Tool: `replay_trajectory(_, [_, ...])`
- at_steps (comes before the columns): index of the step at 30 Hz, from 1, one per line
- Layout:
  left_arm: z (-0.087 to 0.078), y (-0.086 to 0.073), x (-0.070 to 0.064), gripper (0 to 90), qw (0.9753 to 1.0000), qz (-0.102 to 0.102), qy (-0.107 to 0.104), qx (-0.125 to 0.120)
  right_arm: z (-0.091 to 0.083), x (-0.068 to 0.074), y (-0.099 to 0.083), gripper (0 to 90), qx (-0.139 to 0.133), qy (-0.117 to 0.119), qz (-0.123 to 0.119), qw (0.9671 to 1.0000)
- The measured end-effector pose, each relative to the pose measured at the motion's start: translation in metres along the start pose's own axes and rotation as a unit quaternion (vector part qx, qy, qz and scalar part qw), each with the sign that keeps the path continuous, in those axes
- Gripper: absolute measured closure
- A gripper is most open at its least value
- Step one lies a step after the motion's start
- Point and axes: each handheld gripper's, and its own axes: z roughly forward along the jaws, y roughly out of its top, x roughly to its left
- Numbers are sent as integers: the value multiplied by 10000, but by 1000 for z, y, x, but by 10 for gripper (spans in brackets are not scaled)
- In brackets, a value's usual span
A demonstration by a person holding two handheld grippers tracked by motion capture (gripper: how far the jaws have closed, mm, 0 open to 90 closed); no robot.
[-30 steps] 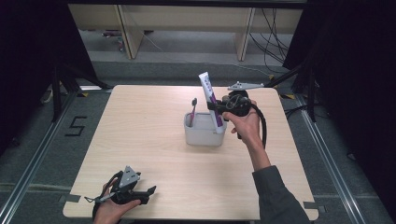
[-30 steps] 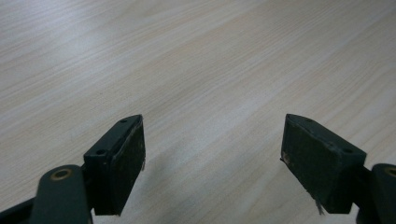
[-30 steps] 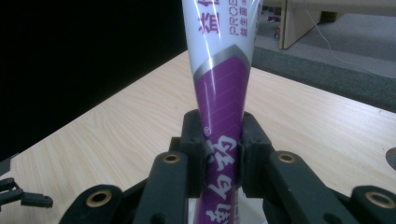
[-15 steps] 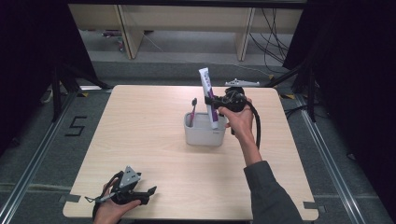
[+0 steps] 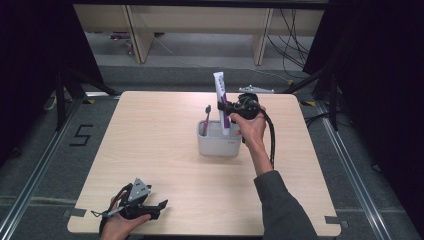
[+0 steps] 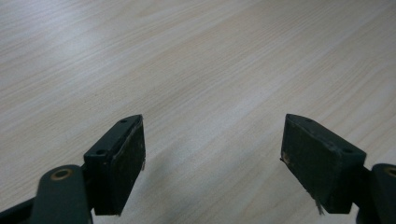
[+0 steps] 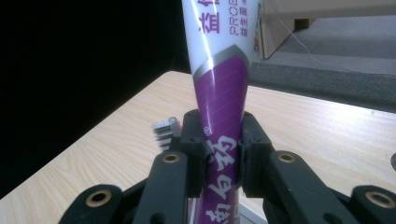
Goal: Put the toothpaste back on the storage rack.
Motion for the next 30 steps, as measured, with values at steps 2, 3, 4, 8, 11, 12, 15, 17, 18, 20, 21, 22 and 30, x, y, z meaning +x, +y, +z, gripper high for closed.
replay_trajectory(2, [0,0,0,215,10000,-9,6,-14,2,1,-1,761,-21,9,68,10000])
replay_trajectory(3, [0,0,0,215,10000,1,6,-6,2,2,-2,761,-5,-62,99,9999])
replay_trajectory(4, [0,0,0,215,10000,1,3,-6,3,2,-3,761,-35,-57,94,9999])
replay_trajectory(8, [1,0,-1,215,10000,-4,-25,0,5,0,-8,760,-33,-77,188,9998])
replay_trajectory(11, [2,-1,-1,215,10000,32,-46,-35,5,-3,-13,759,-3,-128,204,9997])
replay_trajectory(12, [2,-1,-1,215,10000,37,-48,-34,6,-5,-14,759,2,-192,94,9998])
replay_trajectory(15, [3,-1,0,215,10000,50,7,-31,7,-7,-18,759,-2,-131,205,9997])
replay_trajectory(17, [2,-1,0,215,10000,61,6,12,7,-7,-20,758,23,-155,208,9997])
replay_trajectory(18, [3,-1,-1,216,10000,40,-7,-1,8,-7,-21,758,19,-163,235,9996])
replay_trajectory(20, [3,-1,-1,217,10000,37,-18,20,9,-8,-22,757,28,-140,162,9998])
replay_trajectory(21, [3,-1,-1,217,10000,33,-28,20,9,-6,-24,757,56,-170,211,9996])
replay_trajectory(22, [3,-1,-2,217,10000,24,-51,18,10,-7,-24,757,67,-158,147,9997])
replay_trajectory(30, [3,-1,-1,217,10000,28,-48,38,13,-6,-30,755,263,-140,24,9996])
